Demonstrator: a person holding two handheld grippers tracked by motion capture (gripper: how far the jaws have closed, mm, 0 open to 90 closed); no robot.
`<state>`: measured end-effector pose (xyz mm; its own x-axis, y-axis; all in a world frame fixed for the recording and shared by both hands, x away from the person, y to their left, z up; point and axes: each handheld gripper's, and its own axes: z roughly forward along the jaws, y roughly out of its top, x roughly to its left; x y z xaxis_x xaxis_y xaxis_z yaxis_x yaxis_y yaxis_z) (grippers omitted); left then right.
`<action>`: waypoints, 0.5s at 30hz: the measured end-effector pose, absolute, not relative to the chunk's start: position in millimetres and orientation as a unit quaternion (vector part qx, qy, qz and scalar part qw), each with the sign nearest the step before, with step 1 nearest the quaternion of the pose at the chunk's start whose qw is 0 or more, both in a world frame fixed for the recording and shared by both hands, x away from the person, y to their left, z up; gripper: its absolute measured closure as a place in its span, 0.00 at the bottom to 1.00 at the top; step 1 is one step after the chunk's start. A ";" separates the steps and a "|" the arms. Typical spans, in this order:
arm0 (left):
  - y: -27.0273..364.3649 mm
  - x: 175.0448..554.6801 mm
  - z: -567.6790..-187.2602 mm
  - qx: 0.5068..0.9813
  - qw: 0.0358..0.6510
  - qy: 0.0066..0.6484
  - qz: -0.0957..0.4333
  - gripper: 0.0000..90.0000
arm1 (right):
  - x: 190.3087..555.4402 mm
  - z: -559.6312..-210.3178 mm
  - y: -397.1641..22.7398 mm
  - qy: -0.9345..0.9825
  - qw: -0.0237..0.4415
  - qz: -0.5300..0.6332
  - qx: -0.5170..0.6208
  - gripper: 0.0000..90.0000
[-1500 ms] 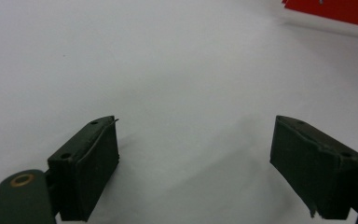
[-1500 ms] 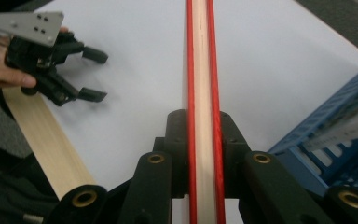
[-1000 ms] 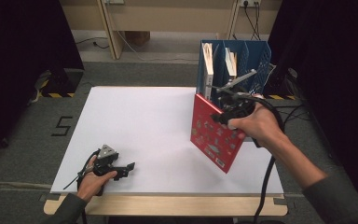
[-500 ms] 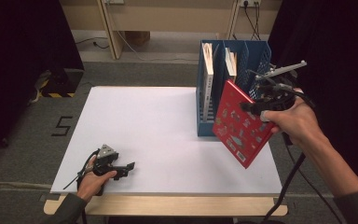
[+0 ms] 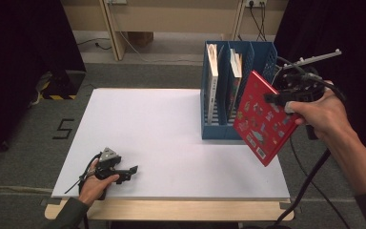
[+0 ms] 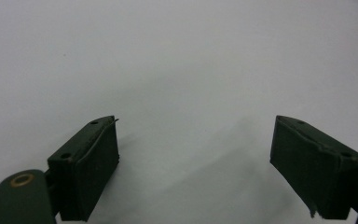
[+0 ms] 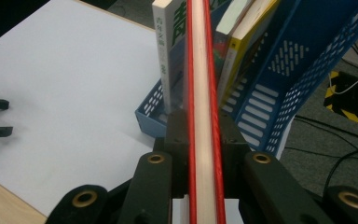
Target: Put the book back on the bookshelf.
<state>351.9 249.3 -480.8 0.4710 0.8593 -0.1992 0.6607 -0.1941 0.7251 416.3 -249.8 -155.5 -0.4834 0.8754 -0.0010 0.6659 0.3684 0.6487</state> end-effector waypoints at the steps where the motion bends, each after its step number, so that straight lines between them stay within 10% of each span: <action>1: 249.3 351.9 -480.8 0.762 0.393 0.498 0.127 0.16 | 417.7 -154.2 -251.3 0.808 0.178 0.296 0.478 0.88; 15: 248.8 352.5 -480.0 0.769 0.384 0.493 0.132 0.17 | 445.6 -146.2 -272.7 0.782 0.212 0.287 0.511 0.88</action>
